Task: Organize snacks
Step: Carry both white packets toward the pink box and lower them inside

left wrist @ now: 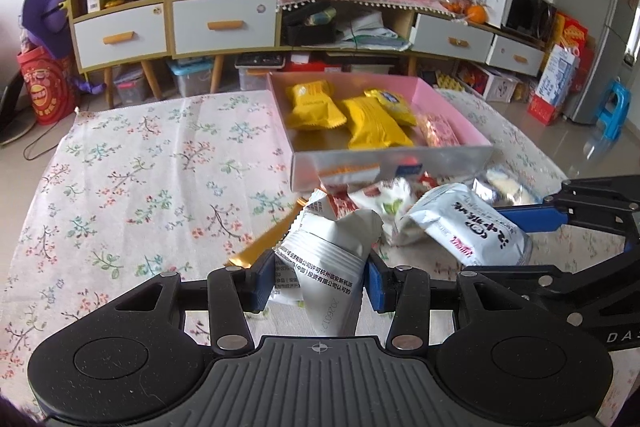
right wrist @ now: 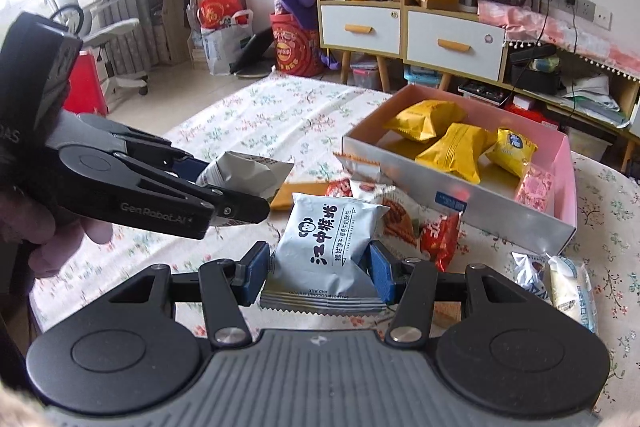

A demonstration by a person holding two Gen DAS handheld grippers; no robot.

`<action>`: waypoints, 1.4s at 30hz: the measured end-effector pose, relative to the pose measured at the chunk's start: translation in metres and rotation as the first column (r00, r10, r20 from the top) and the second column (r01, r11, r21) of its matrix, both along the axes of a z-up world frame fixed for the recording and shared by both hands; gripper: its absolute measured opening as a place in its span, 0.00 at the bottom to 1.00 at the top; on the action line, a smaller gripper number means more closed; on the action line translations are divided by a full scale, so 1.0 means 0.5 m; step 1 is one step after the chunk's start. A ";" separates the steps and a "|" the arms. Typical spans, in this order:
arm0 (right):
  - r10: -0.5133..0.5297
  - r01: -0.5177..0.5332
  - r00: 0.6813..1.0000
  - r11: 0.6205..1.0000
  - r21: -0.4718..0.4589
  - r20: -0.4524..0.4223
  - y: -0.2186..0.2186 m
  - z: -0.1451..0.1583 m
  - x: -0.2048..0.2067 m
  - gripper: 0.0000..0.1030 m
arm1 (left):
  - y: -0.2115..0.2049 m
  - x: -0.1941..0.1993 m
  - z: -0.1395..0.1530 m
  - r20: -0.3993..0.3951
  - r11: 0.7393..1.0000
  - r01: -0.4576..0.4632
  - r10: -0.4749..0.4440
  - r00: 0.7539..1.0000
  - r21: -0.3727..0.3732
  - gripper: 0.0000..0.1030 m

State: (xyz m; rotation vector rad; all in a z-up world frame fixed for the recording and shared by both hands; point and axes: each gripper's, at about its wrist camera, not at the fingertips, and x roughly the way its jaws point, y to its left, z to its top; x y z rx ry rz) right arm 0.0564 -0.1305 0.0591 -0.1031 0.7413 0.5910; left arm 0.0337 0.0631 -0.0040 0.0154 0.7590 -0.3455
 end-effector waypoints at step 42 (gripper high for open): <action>-0.474 0.500 0.863 0.850 0.164 -0.175 -0.125 -0.038 0.218 0.48 | -0.123 0.270 -0.018 -0.058 0.966 -0.216 0.209 0.976 -0.144 0.42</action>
